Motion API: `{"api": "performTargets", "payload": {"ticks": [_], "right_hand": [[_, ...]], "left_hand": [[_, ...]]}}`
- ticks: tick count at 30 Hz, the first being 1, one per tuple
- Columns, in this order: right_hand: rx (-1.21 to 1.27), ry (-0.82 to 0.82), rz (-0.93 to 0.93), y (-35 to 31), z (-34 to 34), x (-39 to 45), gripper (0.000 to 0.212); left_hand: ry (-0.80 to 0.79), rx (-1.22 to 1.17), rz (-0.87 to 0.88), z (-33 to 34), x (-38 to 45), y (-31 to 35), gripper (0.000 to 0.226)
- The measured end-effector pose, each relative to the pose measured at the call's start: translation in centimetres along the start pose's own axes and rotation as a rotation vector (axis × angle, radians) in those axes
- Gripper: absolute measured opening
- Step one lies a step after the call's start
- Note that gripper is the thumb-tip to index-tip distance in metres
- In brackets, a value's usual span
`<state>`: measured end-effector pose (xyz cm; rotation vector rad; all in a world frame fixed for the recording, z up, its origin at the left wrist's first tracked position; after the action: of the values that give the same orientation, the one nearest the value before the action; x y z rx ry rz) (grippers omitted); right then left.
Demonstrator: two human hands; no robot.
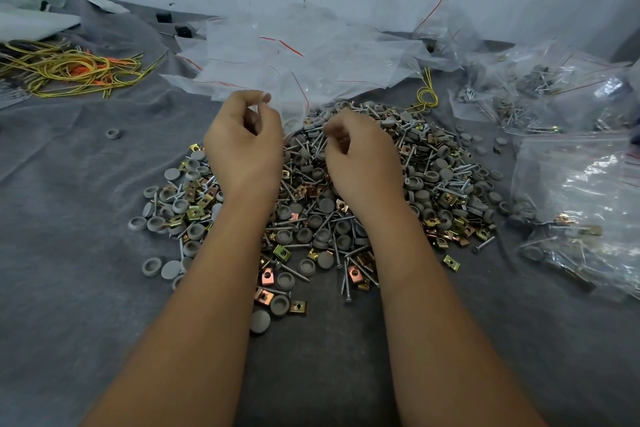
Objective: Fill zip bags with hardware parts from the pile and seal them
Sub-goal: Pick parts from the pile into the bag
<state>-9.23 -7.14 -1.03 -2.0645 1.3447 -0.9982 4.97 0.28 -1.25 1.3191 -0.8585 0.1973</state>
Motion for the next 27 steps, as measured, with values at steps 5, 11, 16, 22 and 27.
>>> {"api": "performTargets", "payload": {"ticks": [5, 11, 16, 22, 27], "right_hand": [[-0.246, -0.126, -0.108, -0.2, 1.4, -0.3, 0.032], [-0.447, -0.15, -0.191, -0.1, 2.1, -0.5, 0.033], [-0.394, -0.12, -0.178, -0.4, 1.7, -0.5, 0.015], [-0.352, -0.139, -0.15, -0.5, 1.6, -0.5, 0.018], [-0.21, -0.15, -0.085, -0.2, 1.5, -0.3, 0.022]], "left_hand": [[0.063, 0.064, 0.129, -0.6, 0.1, 0.9, 0.01], [-0.248, 0.18, 0.008, 1.5, -0.3, -1.4, 0.014], [-0.345, 0.188, -0.062, 1.9, -0.5, -1.8, 0.014], [-0.351, 0.175, -0.097, 1.9, -0.6, -1.9, 0.015], [-0.365, 0.19, -0.116, 2.0, -0.5, -2.0, 0.015]]}}
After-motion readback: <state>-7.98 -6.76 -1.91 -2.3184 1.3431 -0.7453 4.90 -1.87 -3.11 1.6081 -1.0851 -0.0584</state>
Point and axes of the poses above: each hand's wrist, its own x-axis towards the middle knuckle, its own z-axis out of the palm, y = z × x, the point moved 6 cm from there along x, towards the middle knuckle, and after that the axes turned 12 degrees about z, right-handed, at the moved point
